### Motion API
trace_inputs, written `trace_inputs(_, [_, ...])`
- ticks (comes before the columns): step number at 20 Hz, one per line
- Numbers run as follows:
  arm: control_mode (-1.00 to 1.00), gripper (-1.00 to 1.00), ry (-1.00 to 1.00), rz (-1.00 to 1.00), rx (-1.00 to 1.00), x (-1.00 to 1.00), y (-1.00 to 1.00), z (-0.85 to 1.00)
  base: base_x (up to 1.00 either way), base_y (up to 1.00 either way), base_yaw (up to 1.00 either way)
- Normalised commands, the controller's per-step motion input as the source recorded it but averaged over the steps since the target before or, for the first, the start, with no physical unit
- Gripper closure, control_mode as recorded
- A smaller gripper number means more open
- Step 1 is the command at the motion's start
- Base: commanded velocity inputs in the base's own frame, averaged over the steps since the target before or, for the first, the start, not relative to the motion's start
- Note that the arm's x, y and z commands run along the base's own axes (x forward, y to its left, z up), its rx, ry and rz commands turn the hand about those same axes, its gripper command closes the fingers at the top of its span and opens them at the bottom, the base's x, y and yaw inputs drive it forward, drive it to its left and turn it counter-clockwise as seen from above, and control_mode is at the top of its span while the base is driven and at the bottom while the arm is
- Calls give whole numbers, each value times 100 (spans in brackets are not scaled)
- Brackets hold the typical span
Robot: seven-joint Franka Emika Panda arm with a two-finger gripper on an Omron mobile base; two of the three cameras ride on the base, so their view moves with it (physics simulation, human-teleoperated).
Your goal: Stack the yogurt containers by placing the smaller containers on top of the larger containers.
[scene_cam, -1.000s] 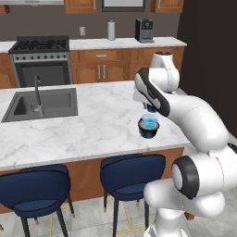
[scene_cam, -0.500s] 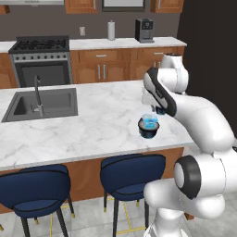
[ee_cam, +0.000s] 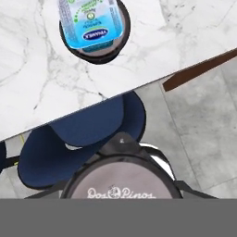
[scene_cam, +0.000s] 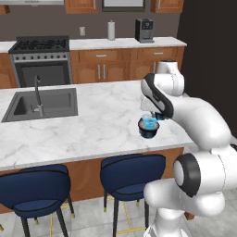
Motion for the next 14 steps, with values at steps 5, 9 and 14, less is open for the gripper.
trace_inputs(5, [-100, 100, 2, 5, 0, 6, -1, 0, 0, 0, 0])
trace_inputs(9, [-100, 100, 1, 5, 0, 5, -10, 0, 0, 0, 0])
trace_inputs(14, [-100, 100, 2, 3, 0, 8, -15, -1, 0, 0, 0])
